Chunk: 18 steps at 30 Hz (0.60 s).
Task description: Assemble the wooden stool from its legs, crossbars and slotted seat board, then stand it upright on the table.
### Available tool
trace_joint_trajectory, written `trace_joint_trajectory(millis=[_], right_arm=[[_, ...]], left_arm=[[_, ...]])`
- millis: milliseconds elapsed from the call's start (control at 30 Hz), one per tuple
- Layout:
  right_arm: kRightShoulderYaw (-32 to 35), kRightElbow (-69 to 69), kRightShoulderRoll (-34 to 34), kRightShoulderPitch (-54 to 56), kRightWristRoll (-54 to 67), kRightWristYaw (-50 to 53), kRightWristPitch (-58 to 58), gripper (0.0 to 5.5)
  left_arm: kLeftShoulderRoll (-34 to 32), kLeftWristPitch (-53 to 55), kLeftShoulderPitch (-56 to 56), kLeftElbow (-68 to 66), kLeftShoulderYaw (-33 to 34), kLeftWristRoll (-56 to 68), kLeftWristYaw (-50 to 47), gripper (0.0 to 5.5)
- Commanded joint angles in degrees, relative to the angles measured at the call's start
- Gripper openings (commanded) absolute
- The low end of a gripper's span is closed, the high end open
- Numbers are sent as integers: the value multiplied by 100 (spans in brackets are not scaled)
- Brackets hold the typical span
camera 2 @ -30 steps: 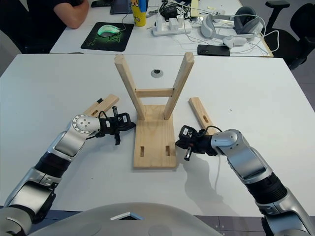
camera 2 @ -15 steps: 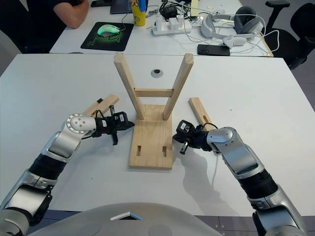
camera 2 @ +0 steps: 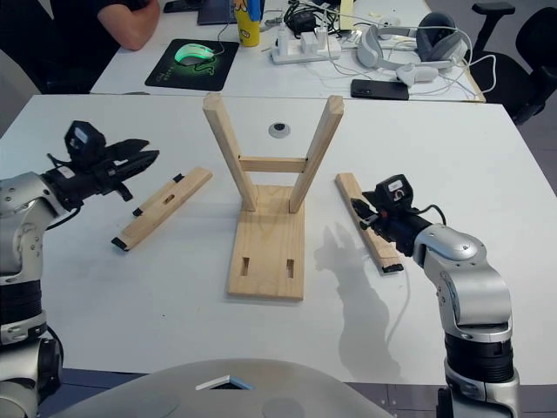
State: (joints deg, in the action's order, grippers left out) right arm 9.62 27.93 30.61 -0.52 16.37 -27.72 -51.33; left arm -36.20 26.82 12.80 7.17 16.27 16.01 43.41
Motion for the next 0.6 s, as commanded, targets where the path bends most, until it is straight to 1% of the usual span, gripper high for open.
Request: trace_joint_trajectory(millis=[33, 167, 300, 433, 600], right_arm=[[17, -230, 115, 117, -12, 63, -92, 219], [-140, -638, 391, 232, -194, -21, 63, 271], [-326, -930, 512, 285, -316, -47, 166, 337], [-441, -1143, 492, 270, -255, -122, 90, 337], [-735, -1223, 652, 132, -459, -64, -121, 337]], left_arm=[[125, -227, -259, -130, 93, -107, -399, 215], [125, -299, -544, 37, -30, -97, -483, 260], [173, -261, -604, 98, -35, 13, -568, 260], [181, -292, -575, 77, -113, -5, -618, 260], [165, -293, -558, 110, -156, -13, -687, 260]])
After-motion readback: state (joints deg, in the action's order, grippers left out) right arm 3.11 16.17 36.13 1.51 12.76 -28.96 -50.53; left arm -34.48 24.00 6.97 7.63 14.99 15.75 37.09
